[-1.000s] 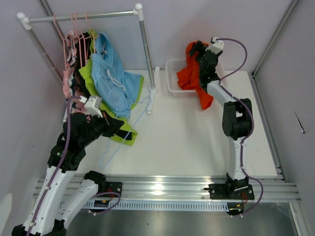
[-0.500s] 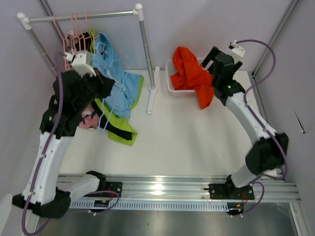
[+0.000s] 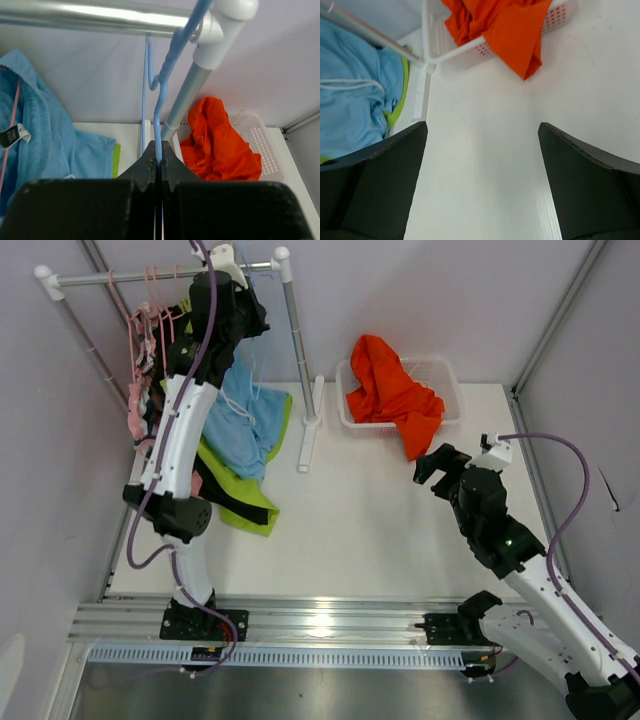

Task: Remove the shorts from the hanger

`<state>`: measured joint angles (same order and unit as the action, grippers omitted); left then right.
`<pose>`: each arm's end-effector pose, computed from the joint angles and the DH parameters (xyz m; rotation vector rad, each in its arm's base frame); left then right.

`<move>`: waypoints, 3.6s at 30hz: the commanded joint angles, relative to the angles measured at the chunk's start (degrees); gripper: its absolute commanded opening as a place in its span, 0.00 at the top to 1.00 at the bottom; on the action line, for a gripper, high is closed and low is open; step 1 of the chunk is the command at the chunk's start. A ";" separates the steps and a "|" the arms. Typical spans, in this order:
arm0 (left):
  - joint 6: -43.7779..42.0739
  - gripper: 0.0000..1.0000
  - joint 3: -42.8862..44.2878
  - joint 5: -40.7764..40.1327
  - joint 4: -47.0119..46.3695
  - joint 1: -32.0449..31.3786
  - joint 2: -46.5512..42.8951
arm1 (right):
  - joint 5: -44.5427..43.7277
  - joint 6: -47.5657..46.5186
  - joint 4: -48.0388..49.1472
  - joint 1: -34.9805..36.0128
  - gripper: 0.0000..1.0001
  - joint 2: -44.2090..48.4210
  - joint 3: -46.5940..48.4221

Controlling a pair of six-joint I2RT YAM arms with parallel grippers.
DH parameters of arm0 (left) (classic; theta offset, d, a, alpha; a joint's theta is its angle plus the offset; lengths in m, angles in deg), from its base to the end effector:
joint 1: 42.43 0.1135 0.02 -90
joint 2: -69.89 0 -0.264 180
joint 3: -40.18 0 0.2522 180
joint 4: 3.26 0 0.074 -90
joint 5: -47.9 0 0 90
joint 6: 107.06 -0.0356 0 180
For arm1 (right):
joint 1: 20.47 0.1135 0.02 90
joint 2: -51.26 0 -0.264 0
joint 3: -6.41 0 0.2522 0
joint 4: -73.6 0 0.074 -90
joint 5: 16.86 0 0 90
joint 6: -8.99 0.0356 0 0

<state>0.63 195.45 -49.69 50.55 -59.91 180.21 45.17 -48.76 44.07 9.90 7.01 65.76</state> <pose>0.3812 -0.1151 0.5224 -0.1016 1.7329 -0.3387 0.1607 0.0748 0.3371 0.3713 1.7667 0.3370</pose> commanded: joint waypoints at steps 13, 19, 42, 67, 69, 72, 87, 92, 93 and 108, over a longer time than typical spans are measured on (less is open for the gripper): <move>4.81 0.89 -2.00 6.45 -6.56 4.56 5.35 | -2.88 2.12 -5.77 8.13 0.01 6.99 -2.43; 2.09 0.25 -2.38 8.73 -3.85 4.55 1.75 | -2.18 2.91 -5.32 8.74 0.01 6.02 -2.52; -1.08 0.24 -14.51 8.74 0.11 16.24 -15.41 | -6.13 3.52 -10.42 13.84 0.00 7.77 -1.73; -3.89 0.39 -5.12 2.59 0.38 17.30 -0.56 | -8.51 3.43 -12.53 14.10 0.00 7.78 -3.57; -3.46 0.43 -1.61 2.85 1.16 17.30 1.03 | -8.51 3.52 -12.44 14.10 0.01 7.60 -4.10; -3.10 0.47 1.65 2.68 1.35 17.30 3.32 | -8.77 3.35 -12.18 14.10 0.01 7.25 -4.80; -1.52 1.00 4.03 5.65 1.70 19.76 2.28 | -7.98 3.35 -9.90 14.19 0.01 4.96 -4.98; 0.06 1.00 5.27 7.16 1.87 19.58 -2.47 | -1.78 -4.46 -2.88 15.68 0.01 4.70 -1.65; 0.23 1.00 4.74 8.64 1.87 19.58 -3.53 | 0.43 -6.13 -0.77 16.12 0.01 4.35 -0.42; 1.91 1.00 -5.02 10.85 2.57 18.09 -16.80 | -0.78 -25.74 13.92 41.96 0.01 -45.90 48.61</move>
<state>1.03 191.39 -40.36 56.98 -41.68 166.00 44.71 -70.35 55.16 50.80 -31.83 108.95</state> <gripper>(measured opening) 0.022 0.993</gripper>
